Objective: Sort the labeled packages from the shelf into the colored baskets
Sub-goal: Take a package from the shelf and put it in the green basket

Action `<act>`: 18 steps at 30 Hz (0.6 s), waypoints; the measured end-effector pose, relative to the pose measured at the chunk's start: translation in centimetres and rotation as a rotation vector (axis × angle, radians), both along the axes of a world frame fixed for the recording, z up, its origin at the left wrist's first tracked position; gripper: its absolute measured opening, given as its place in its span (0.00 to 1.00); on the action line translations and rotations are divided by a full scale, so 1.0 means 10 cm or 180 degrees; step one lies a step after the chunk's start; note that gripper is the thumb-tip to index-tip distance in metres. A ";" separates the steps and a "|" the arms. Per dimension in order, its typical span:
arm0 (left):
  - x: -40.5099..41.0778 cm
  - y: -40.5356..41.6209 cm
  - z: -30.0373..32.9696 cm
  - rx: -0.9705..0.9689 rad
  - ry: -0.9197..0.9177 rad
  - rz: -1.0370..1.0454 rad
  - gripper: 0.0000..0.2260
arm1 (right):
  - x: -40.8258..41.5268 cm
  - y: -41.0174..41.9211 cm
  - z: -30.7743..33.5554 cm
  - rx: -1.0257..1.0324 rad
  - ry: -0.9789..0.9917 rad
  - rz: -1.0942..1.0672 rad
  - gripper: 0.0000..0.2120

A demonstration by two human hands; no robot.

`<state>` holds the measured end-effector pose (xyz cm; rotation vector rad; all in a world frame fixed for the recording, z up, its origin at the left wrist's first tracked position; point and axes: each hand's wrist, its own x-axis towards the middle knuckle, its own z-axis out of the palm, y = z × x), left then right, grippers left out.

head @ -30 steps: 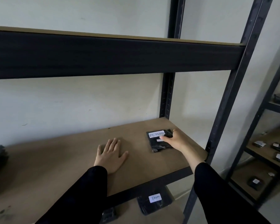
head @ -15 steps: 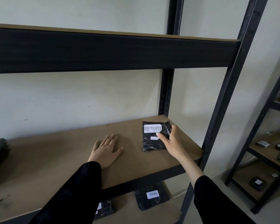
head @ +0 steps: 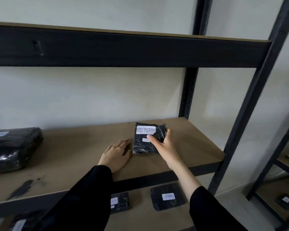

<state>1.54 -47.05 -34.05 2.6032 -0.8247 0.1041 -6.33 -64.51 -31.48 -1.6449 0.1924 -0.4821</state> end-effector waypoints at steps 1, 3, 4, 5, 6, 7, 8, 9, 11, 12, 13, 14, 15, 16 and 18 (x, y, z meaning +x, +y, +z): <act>-0.06 0.11 0.01 0.0023 0.0001 -0.0011 0.22 | 0.03 0.14 0.01 0.0103 0.0005 0.0130 0.23; -0.21 0.39 0.05 0.0040 -0.0051 0.0048 0.23 | 0.07 0.47 0.03 0.0282 0.0102 0.0430 0.24; -0.29 0.55 0.06 0.0021 -0.0079 0.0124 0.21 | 0.09 0.65 0.04 0.0362 0.0143 0.0594 0.24; -0.36 0.74 0.08 -0.0012 -0.0095 0.0222 0.18 | 0.09 0.83 0.05 0.0418 0.0164 0.0737 0.24; -0.44 0.95 0.10 -0.0049 -0.0100 0.0336 0.17 | 0.09 1.03 0.07 0.0450 0.0162 0.0854 0.24; -0.53 1.18 0.12 -0.0085 -0.0124 0.0461 0.15 | 0.07 1.23 0.08 0.0476 0.0141 0.0951 0.24; -0.63 1.42 0.12 -0.0106 -0.0168 0.0587 0.14 | 0.05 1.45 0.10 0.0518 0.0111 0.1031 0.24; -0.72 1.70 0.12 -0.0140 -0.0236 0.0707 0.13 | 0.01 1.67 0.12 0.0580 0.0095 0.1104 0.24; -0.93 2.28 0.11 -0.0234 -0.0351 0.0928 0.12 | -0.08 2.14 0.14 0.0707 0.0081 0.1211 0.24; -1.05 2.58 0.13 -0.0279 -0.0397 0.1047 0.13 | -0.14 2.38 0.14 0.0744 0.0071 0.1281 0.23; -1.16 2.87 0.14 -0.0325 -0.0451 0.1181 0.16 | -0.22 2.62 0.14 0.0739 0.0065 0.1378 0.23; -1.27 3.17 0.15 -0.0359 -0.0516 0.1322 0.20 | -0.28 2.85 0.14 0.0710 0.0057 0.1487 0.23; -1.37 3.46 0.16 -0.0373 -0.0567 0.1455 0.23 | -0.36 3.08 0.14 0.0678 0.0049 0.1592 0.24; -1.48 3.73 0.17 -0.0362 -0.0577 0.1600 0.23 | -0.43 3.31 0.13 0.0651 0.0045 0.1682 0.25; -1.71 4.23 0.17 -0.0323 -0.0544 0.1890 0.17 | -0.56 3.75 0.08 0.0625 0.0073 0.1841 0.27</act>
